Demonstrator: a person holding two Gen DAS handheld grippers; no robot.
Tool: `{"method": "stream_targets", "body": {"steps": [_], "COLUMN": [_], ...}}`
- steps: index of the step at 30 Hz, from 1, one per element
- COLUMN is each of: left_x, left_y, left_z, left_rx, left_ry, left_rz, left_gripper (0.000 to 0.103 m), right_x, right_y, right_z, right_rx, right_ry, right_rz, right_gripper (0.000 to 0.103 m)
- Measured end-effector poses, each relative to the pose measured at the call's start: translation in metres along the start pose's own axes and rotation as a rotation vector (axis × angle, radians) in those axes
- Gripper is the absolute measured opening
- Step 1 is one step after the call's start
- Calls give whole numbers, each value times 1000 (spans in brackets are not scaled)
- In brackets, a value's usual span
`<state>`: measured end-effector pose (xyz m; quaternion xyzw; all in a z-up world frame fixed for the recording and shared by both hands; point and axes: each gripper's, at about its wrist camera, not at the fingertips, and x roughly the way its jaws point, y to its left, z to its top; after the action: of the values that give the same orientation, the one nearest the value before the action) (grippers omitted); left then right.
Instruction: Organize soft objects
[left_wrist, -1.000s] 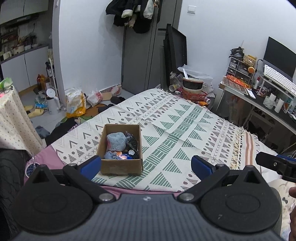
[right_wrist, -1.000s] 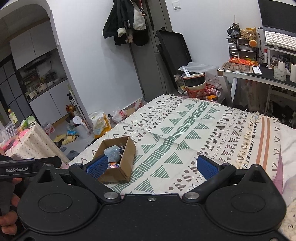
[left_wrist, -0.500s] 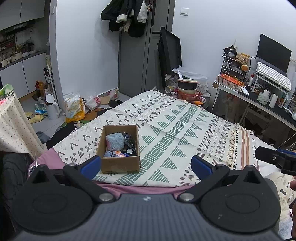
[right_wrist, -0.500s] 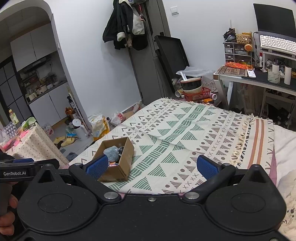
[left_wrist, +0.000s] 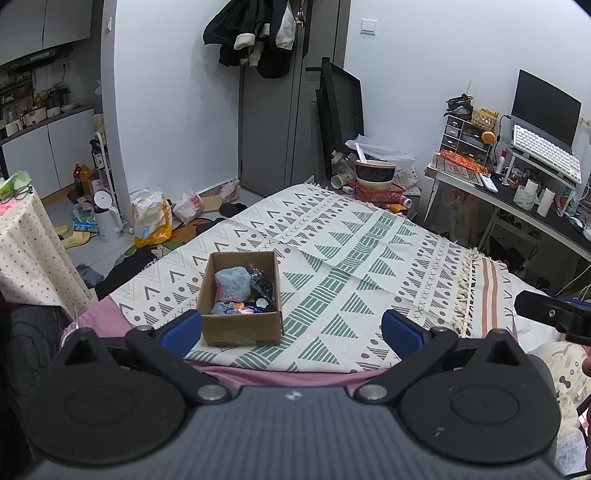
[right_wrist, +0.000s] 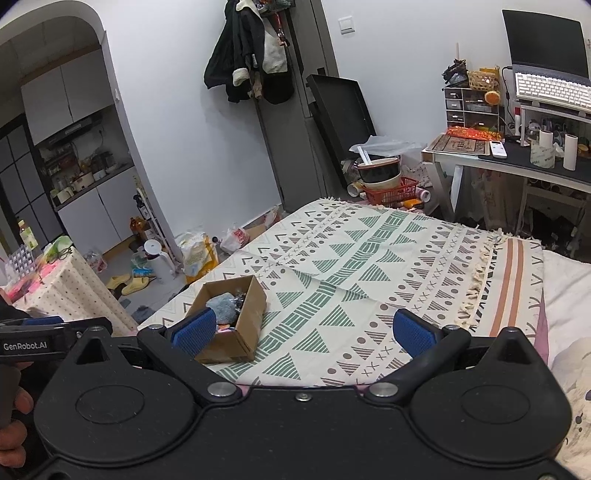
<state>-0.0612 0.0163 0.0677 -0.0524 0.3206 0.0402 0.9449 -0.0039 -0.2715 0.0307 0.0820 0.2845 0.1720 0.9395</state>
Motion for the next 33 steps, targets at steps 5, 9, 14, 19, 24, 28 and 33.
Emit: {"method": "stream_targets", "body": {"steps": [5, 9, 14, 19, 24, 28, 33], "left_x": [-1, -3, -3, -4, -3, -2, 0], "left_y": [2, 1, 1, -1, -3, -4, -3], "left_z": [4, 5, 5, 7, 5, 4, 2], "left_rx": [-5, -5, -5, -10, -2, -7, -12], "left_ry": [-1, -2, -5, -13, -11, -11, -7], "left_rz": [-3, -3, 1, -7, -9, -7, -10], "left_gripper": [103, 103, 103, 103, 103, 103, 103], "right_x": [1, 1, -1, -2, -1, -1, 2], "right_y": [-3, -4, -3, -1, -2, -4, -5], "right_z": [-2, -2, -2, -2, -4, -4, -6], "right_rx": [5, 10, 4, -8, -4, -1, 2], "right_ry": [9, 11, 8, 4, 6, 5, 12], "right_rz": [-20, -25, -31, -22, -24, -22, -26], "right_gripper": [103, 103, 103, 103, 103, 103, 103]}}
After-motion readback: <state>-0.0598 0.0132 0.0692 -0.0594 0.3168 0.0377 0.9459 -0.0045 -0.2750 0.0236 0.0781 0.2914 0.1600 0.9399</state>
